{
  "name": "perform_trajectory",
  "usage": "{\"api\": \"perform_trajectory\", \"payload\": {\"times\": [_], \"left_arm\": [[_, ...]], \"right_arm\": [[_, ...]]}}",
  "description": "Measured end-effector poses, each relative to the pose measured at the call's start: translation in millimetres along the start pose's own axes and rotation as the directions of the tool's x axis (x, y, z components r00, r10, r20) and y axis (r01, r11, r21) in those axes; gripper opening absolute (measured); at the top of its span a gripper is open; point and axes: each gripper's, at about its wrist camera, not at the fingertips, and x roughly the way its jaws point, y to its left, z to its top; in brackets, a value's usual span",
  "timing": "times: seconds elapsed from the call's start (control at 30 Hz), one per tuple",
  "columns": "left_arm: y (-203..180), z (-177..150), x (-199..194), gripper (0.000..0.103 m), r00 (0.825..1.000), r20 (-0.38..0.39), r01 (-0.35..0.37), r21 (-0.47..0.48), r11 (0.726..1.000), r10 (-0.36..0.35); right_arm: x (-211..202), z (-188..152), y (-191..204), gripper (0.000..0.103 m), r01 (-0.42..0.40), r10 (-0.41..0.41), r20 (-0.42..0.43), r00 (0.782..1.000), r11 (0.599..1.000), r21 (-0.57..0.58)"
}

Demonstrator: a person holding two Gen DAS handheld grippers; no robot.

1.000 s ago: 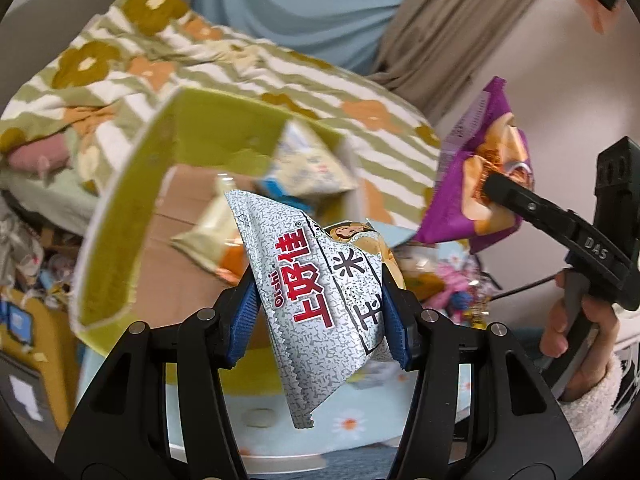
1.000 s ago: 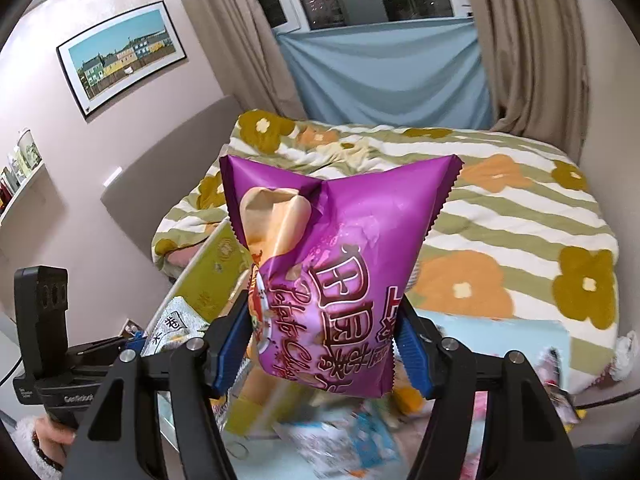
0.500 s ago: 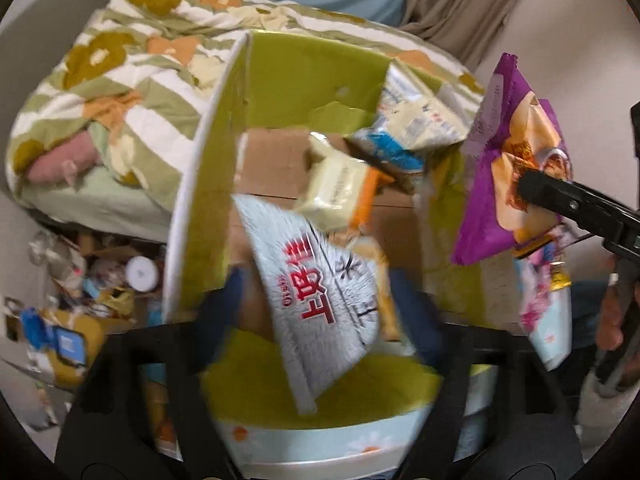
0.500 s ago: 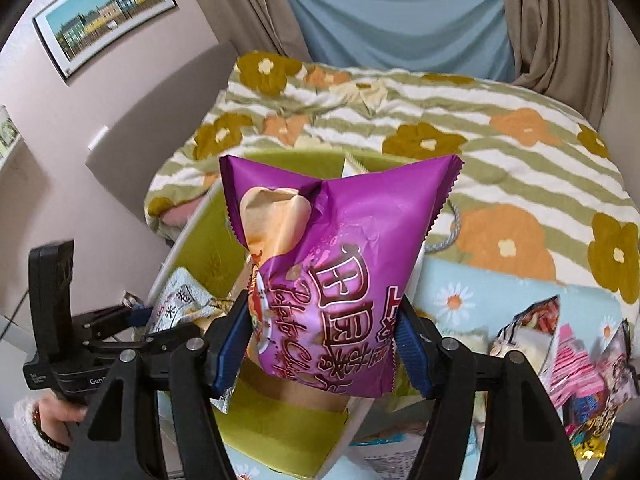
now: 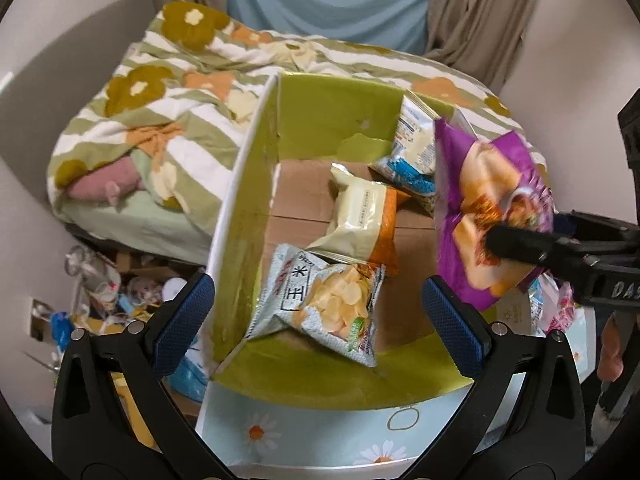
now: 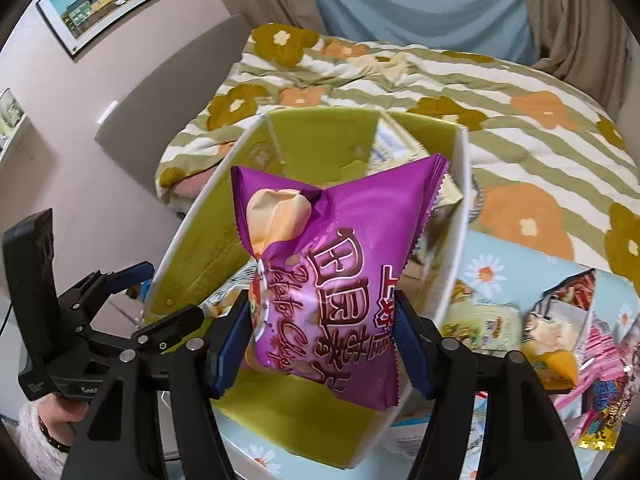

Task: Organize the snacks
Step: 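Carry both bags over the yellow box and release them inside, then withdraw both grippers from the box toward the remaining snacks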

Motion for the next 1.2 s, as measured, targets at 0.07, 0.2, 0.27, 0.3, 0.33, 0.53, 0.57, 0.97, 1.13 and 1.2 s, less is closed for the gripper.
{"api": "perform_trajectory", "payload": {"times": [0.07,0.2,0.27,0.3,0.33,0.53,0.57,0.97,1.13,1.2], "left_arm": [[0,0,-3,0.103,1.0,0.007,-0.024,-0.009,1.0,0.024],[2,-2,-7,0.103,0.998,0.025,-0.049,-0.024,0.999,0.049],[5,-4,-8,0.103,0.998,0.03,-0.049,-0.039,0.998,0.05],[6,-5,-8,0.103,0.998,0.029,-0.049,-0.047,0.998,0.05],[6,-6,-8,0.103,0.998,0.026,-0.052,-0.052,0.997,0.054],[9,-14,-14,0.103,0.998,0.026,-0.056,-0.064,0.996,0.058],[8,-13,-15,0.103,0.998,0.03,-0.054,-0.063,0.997,0.056],[-24,4,-35,0.103,0.997,0.071,0.009,0.046,0.999,-0.012],[-50,11,-34,0.103,0.995,0.065,0.068,0.108,0.992,-0.075],[-63,13,-34,0.103,0.993,0.066,0.087,0.133,0.987,-0.097]], "right_arm": [[7,-2,2,0.062,-0.015,0.015,-0.017,1.0,1.0,0.0],[18,-4,5,0.065,-0.033,0.034,-0.014,0.999,0.999,0.009],[21,-7,5,0.08,-0.04,0.04,-0.012,0.999,0.999,0.01],[21,-8,4,0.083,-0.034,0.034,0.0,0.999,0.999,0.015],[21,-10,3,0.091,-0.03,0.029,0.011,1.0,0.999,0.018],[6,-24,-5,0.103,-0.027,0.02,0.103,0.994,0.998,0.063],[5,-25,-5,0.103,-0.018,0.012,0.104,0.994,0.998,0.058],[-35,-29,-1,0.103,0.054,-0.056,0.151,0.987,0.998,0.019],[-63,-38,-10,0.103,0.076,-0.086,0.182,0.979,0.995,0.062],[-76,-44,-18,0.103,0.096,-0.114,0.193,0.975,0.991,0.097]]}}
